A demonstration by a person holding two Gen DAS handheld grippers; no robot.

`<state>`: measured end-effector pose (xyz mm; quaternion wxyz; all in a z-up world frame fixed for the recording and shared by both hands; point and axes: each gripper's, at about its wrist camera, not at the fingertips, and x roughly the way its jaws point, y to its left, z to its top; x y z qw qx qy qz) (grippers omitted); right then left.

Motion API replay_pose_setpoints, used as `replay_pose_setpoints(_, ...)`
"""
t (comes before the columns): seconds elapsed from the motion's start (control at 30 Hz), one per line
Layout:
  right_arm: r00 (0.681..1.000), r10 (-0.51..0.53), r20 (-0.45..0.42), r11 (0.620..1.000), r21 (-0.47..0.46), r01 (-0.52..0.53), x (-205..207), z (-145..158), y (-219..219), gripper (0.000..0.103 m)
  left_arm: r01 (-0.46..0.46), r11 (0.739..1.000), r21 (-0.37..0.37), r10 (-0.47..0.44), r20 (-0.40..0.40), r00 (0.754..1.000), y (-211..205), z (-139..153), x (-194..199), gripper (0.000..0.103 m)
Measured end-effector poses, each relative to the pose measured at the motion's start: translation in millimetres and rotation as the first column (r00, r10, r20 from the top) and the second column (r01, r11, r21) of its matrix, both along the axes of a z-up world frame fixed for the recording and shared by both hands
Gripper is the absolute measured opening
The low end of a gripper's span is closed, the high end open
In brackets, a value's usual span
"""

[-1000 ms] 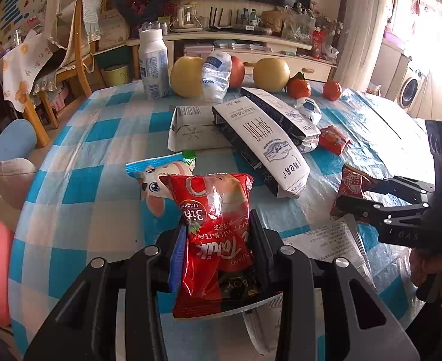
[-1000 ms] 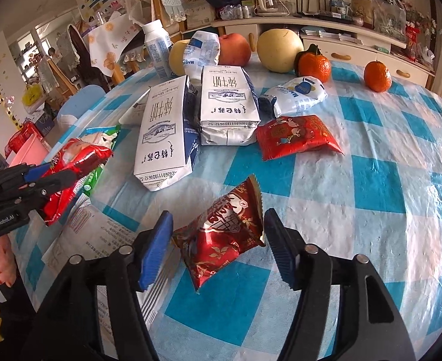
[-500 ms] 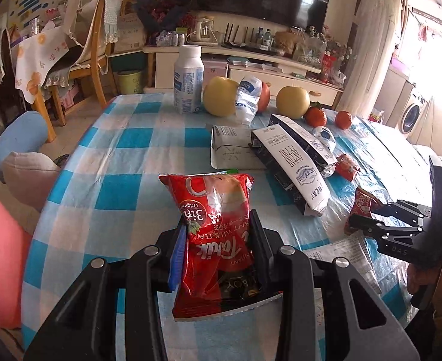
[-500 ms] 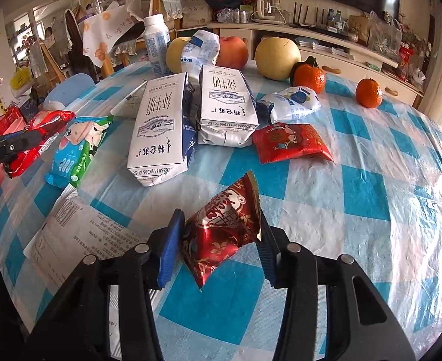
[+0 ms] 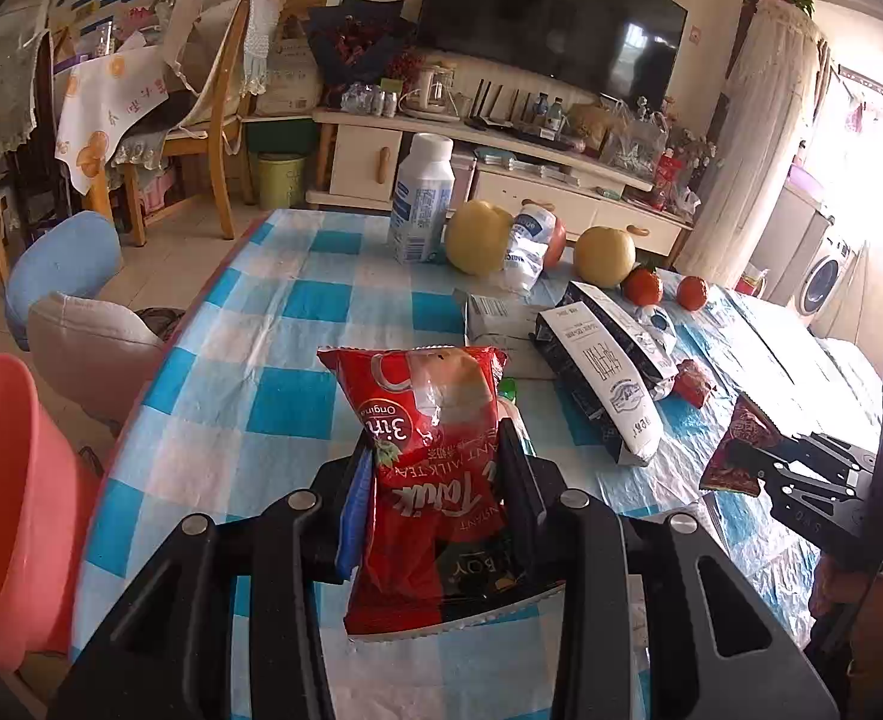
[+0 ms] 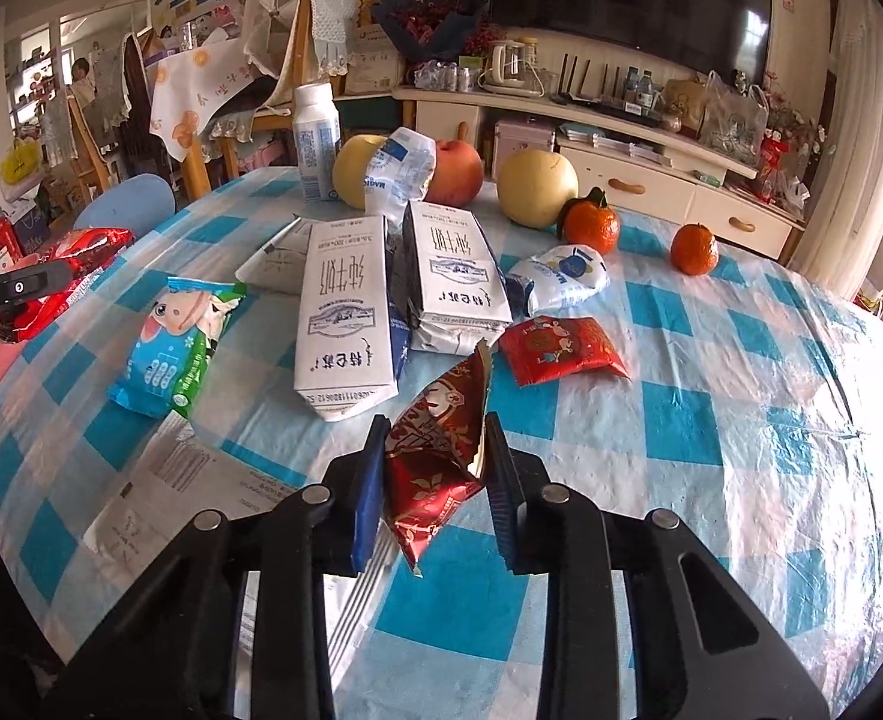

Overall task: Collect trash
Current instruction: 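Lift red Tuck pack with left gripper while right gripper lifts red candy bag, then carry both red packs over pink bucket and open both grippers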

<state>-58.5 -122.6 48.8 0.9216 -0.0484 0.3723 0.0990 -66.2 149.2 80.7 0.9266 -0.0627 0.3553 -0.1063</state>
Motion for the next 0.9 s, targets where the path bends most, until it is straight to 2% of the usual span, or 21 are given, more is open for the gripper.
replay_pose_setpoints(0.17, 0.999, 0.029, 0.039, 0.999, 0.025, -0.030, -5, 22, 22, 0.031, -0.039, 0.999, -0.015, 0.039, 0.022, 0.999, 20, 9, -4, 0.039)
replay_pose_setpoints(0.27, 0.995, 0.078, 0.063, 0.995, 0.062, -0.082, -9, 38, 45, 0.032, -0.079, 0.997, -0.028, 0.080, 0.036, 0.996, 37, 15, -8, 0.039)
replay_pose_setpoints(0.4, 0.978, 0.179, 0.103, 0.975, 0.114, -0.191, -12, 64, 91, 0.032, -0.155, 0.987, -0.040, 0.157, 0.065, 0.985, 70, 25, -14, 0.039)
replay_pose_setpoints(0.5, 0.951, 0.280, 0.132, 0.945, 0.136, -0.298, -12, 82, 137, 0.032, -0.239, 0.970, -0.033, 0.241, 0.079, 0.967, 100, 29, -19, 0.039)
replay_pose_setpoints(0.6, 0.914, 0.380, 0.145, 0.901, 0.165, -0.401, -11, 95, 186, 0.032, -0.331, 0.942, -0.049, 0.334, 0.071, 0.940, 137, 28, -24, 0.039)
replay_pose_setpoints(0.7, 0.869, 0.474, 0.146, 0.851, 0.177, -0.494, -8, 100, 239, 0.032, -0.440, 0.897, -0.050, 0.442, 0.056, 0.895, 177, 27, -30, 0.039)
replay_pose_setpoints(0.9, 0.788, 0.605, 0.117, 0.767, 0.180, -0.616, 4, 94, 337, 0.032, -0.626, 0.774, -0.101, 0.627, -0.019, 0.779, 257, 10, -43, 0.039)
